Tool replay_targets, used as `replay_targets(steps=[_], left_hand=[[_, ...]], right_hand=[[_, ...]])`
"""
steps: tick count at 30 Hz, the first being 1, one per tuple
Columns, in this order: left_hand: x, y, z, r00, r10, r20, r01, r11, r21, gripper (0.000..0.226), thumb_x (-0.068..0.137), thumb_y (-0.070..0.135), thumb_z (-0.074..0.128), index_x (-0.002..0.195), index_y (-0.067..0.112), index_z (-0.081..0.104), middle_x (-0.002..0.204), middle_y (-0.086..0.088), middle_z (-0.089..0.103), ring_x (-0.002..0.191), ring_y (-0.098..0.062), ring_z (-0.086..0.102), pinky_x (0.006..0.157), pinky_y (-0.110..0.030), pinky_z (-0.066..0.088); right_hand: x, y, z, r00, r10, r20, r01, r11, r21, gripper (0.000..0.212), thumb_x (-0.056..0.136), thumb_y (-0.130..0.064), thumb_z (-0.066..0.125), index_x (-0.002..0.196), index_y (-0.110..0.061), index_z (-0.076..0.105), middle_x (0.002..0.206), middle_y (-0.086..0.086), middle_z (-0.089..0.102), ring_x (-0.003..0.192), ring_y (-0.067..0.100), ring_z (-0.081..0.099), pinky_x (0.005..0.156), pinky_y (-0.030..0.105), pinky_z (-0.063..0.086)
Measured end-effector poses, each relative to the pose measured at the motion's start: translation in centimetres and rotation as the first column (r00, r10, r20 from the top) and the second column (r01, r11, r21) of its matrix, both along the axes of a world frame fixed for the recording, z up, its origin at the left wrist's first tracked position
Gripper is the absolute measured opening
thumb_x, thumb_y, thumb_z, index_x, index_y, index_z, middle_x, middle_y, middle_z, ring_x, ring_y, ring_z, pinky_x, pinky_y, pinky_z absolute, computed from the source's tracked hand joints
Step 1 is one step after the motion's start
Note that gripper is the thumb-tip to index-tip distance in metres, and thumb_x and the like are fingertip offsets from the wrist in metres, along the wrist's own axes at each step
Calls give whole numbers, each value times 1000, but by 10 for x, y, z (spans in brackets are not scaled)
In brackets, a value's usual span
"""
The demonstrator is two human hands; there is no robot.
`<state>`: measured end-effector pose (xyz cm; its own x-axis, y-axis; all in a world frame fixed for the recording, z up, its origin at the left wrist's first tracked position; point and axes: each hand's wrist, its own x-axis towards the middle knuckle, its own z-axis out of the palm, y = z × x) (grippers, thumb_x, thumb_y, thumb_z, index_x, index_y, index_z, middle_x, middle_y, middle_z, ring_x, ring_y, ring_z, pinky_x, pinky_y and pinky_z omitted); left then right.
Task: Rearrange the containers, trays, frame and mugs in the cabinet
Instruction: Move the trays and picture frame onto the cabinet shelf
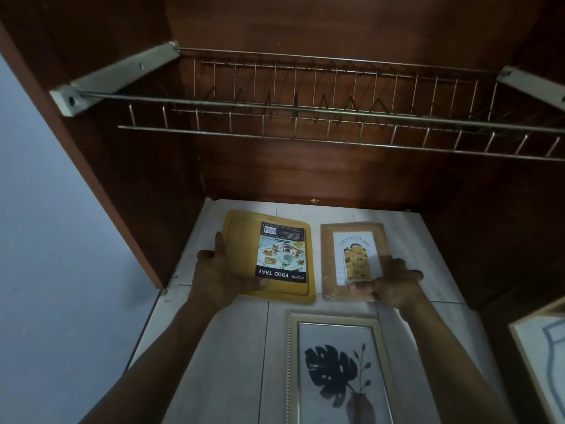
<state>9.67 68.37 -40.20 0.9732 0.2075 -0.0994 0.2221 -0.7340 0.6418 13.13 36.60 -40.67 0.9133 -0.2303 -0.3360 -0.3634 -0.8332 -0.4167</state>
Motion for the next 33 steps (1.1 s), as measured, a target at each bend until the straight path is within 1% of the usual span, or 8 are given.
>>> replay_targets(steps=[6, 9, 12, 16, 19, 21, 28, 33], left_hand=[[11, 6, 2, 998, -10, -60, 12, 999, 34, 138, 46, 63, 87, 148, 10, 10, 140, -18, 41, 126, -36, 45, 97, -43, 44], [13, 10, -1, 999, -13, -41, 12, 1000, -23, 133, 37, 69, 85, 142, 17, 23, 133, -11, 50, 117, -32, 53, 88, -38, 48], [13, 10, -5, 1000, -13, 5, 14, 995, -95, 114, 51, 53, 90, 141, 20, 27, 130, -4, 52, 115, -29, 54, 82, -32, 46], [12, 9, -7, 997, 33, 72, -18, 980, -200, 90, 72, 46, 80, 142, 20, 31, 127, -4, 54, 111, -31, 57, 83, -34, 49], [11, 8, -5, 986, 43, 160, -12, 982, -189, 71, 88, 63, 50, 137, 13, 39, 115, -5, 60, 96, -27, 63, 68, -25, 46], [11, 7, -4, 978, 66, 198, -25, 979, -201, 60, 95, 56, 39, 134, 11, 45, 108, -6, 61, 89, -22, 59, 68, -23, 40], [12, 9, -11, 974, 133, 184, -87, 968, -235, 39, 103, 27, 35, 135, 8, 49, 107, -5, 60, 91, -19, 52, 79, -27, 37], [8, 4, -4, 973, 173, 154, -116, 940, -322, 42, 104, 28, 34, 142, 12, 44, 123, 0, 54, 109, -20, 51, 92, -31, 41]], right_hand=[[5, -21, -25, 997, -55, 54, 37, 953, 300, 116, 16, -73, 84, 119, -26, 57, 112, -5, 68, 98, 17, 67, 87, 42, 57], [-4, -16, -13, 992, -39, 123, -5, 940, 340, 93, 38, -63, 89, 118, -26, 58, 112, -7, 68, 99, 18, 67, 87, 39, 55], [-11, -14, -8, 984, -89, 154, 26, 927, 374, 65, 62, -41, 89, 115, -24, 55, 110, -8, 66, 98, 18, 66, 83, 35, 54], [-13, -14, -11, 966, -167, 197, 51, 873, 485, 42, 73, -28, 84, 105, -22, 58, 99, -6, 71, 78, 12, 70, 57, 23, 53], [-15, -13, -16, 953, -202, 225, 46, 832, 552, 41, 77, -24, 81, 111, -22, 58, 101, -6, 72, 78, 9, 70, 55, 19, 51], [-17, -12, -17, 944, -229, 238, 44, 800, 599, 40, 80, -24, 79, 115, -22, 59, 104, -4, 72, 79, 8, 71, 57, 19, 53], [-26, -11, -20, 906, -341, 251, 26, 636, 771, 22, 95, -17, 61, 115, -8, 60, 106, 5, 70, 73, 2, 71, 51, 15, 52], [-29, -10, -17, 897, -318, 307, -8, 683, 730, 23, 95, -29, 61, 114, -18, 64, 104, 0, 74, 82, 11, 73, 59, 21, 57]])
